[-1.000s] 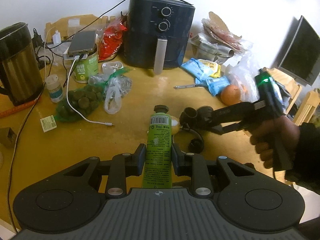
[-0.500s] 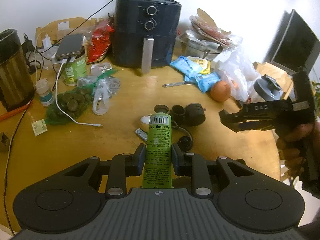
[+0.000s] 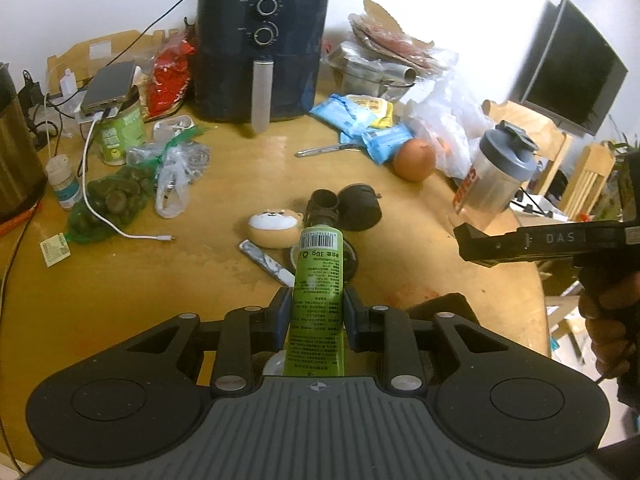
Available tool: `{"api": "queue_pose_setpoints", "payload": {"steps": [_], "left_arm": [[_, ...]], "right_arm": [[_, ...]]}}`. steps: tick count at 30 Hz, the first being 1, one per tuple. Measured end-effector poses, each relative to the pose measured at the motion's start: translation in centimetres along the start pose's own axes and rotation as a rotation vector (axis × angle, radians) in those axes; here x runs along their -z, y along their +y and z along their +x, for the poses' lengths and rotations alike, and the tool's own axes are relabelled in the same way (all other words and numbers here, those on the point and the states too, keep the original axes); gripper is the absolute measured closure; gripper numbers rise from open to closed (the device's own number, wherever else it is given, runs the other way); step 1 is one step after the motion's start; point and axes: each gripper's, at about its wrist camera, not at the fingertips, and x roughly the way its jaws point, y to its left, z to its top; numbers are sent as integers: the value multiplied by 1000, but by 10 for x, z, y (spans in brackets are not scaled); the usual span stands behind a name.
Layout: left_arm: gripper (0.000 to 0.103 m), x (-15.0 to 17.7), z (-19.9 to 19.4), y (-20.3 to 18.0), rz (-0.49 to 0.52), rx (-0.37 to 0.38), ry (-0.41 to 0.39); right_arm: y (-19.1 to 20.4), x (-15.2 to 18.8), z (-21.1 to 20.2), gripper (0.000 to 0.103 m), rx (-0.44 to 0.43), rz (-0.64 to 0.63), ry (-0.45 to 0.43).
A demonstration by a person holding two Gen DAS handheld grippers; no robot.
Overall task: Organize objects
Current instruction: 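Lower the black block into the cardboard box while the left gripper releases the tube there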
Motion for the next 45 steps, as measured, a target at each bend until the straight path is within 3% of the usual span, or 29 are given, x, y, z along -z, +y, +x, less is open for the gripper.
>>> {"api": "queue_pose_setpoints", "payload": {"steps": [12,27,32,33,35,36,45], "left_arm": [[76,7,0,-19,50,36,-3],[75,37,22,-25,65,60,94],[74,41,30,-32,104,24,125],[73,41,30,-33,110,15,131],[52,41,27,-34,116,4,128],[48,41,24,-34,116,-11,116],[48,46,-3,-25,48,-71,64]], "right_arm": [[9,8,-15,32,-8,-62,0],[9,30,-42,32,23,-173,-1],[9,37,-49,31,18,-177,-12],[10,39,-50,31,18,-180,-13],[10,42,-51,31,18,-182,-13],[10,43,-51,31,18,-181,-11],[22,70,-42,31,-18,-217,54]]}}
